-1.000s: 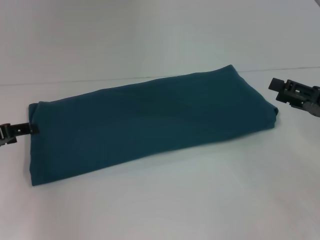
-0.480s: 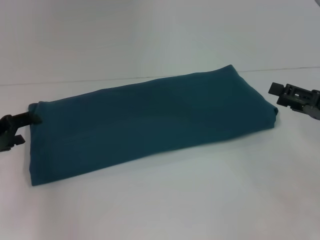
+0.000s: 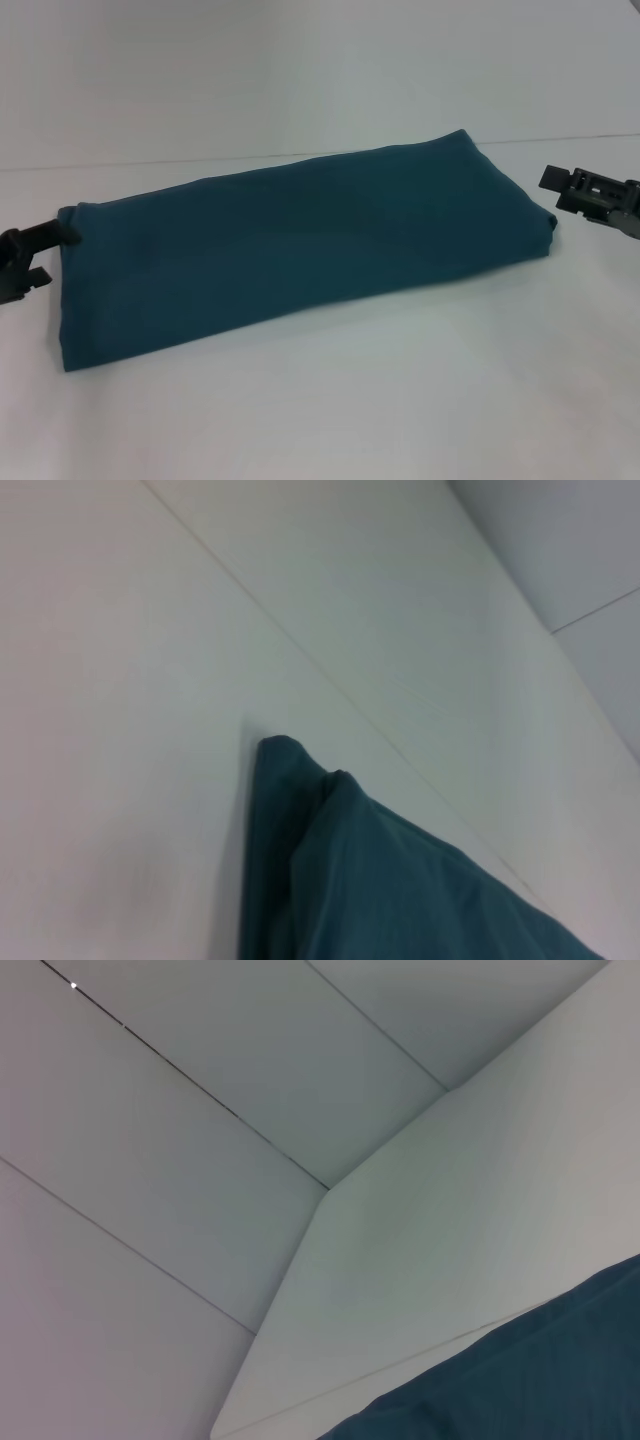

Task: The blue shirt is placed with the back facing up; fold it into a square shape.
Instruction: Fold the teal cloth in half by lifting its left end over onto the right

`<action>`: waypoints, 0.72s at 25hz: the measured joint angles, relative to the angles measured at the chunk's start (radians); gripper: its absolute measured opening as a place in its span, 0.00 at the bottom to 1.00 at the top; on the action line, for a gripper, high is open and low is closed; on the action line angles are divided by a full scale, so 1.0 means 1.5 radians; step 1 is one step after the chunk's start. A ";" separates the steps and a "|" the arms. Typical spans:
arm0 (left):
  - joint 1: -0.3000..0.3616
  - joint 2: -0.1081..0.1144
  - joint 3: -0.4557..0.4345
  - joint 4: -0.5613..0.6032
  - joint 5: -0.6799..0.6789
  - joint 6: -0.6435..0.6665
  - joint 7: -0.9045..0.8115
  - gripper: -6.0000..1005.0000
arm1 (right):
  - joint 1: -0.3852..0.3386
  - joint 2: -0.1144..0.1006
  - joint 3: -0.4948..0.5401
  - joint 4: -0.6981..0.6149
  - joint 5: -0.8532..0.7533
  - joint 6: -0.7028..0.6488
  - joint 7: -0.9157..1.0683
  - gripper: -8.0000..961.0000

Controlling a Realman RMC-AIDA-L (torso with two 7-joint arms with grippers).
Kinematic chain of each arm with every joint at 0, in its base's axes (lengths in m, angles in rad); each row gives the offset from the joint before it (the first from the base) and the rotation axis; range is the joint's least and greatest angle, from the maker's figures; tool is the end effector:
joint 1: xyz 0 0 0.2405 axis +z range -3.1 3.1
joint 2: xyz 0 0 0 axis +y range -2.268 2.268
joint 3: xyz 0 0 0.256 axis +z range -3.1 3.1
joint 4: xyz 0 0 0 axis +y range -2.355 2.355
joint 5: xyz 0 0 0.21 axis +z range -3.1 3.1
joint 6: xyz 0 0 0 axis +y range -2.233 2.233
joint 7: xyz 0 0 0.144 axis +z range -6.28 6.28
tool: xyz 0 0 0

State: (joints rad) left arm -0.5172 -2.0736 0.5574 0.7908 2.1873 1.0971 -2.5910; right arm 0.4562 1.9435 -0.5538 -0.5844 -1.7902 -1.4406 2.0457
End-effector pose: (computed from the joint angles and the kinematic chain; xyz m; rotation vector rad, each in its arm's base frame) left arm -0.3292 0.3769 0.0569 -1.5881 -1.9034 -0.7542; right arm 0.3163 0.3460 0.0827 -2.0374 1.5341 1.0660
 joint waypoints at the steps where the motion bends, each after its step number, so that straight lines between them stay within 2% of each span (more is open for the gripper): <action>1: 0.001 0.001 0.001 -0.001 -0.004 0.001 0.000 0.83 | 0.000 0.000 0.000 0.000 0.000 0.001 0.000 0.91; 18: 0.002 0.003 0.000 -0.004 -0.006 -0.003 0.000 0.82 | 0.008 0.002 0.000 0.001 0.000 0.006 -0.001 0.90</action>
State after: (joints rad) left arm -0.5137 -2.0693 0.5568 0.7853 2.1782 1.0921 -2.5909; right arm 0.4675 1.9464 -0.5538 -0.5829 -1.7901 -1.4311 2.0447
